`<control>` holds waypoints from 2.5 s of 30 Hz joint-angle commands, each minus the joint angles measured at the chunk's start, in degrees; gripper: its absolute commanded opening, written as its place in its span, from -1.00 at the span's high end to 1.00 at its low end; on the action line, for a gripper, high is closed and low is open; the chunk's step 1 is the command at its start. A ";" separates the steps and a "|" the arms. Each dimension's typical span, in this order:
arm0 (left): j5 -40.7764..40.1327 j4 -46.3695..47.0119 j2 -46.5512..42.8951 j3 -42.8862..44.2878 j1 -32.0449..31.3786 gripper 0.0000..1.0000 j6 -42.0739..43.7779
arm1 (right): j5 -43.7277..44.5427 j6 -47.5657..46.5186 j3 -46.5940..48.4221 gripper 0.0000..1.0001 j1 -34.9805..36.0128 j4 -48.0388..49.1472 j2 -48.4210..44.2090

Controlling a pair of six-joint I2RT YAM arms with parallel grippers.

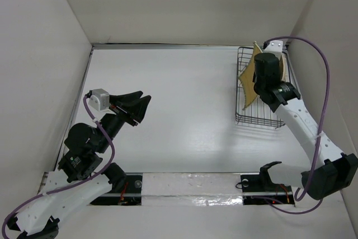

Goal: Load the plates into the dish rack

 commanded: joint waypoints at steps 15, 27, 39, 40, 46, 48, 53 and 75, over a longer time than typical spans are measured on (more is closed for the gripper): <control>-0.11 2.82 1.22 0.51 0.11 0.24 -0.13 | 11.93 -15.52 4.58 1.00 3.19 35.20 2.77; -0.81 2.65 1.57 0.42 0.11 0.24 0.40 | 13.33 -19.04 0.20 1.00 3.19 43.73 8.13; -1.17 2.56 2.10 0.42 0.11 0.24 0.58 | 13.51 -19.48 -5.00 1.00 2.05 49.54 11.74; -1.16 2.65 1.92 0.33 0.11 0.24 0.58 | 13.42 -19.39 -5.26 1.00 1.53 49.89 11.91; -1.16 2.47 2.19 0.33 0.11 0.24 0.58 | 13.34 -18.51 -7.19 1.00 0.99 51.55 13.41; -1.51 2.65 2.27 0.24 0.11 0.24 0.67 | 13.68 -17.55 -8.68 1.00 0.99 52.96 13.76; -1.43 2.65 2.45 0.33 0.11 0.24 0.67 | 16.32 -16.14 -11.94 1.00 0.47 59.36 14.64; -2.22 2.12 4.21 0.42 0.11 0.20 1.02 | 8.33 2.23 -15.73 -0.49 -1.73 48.14 10.43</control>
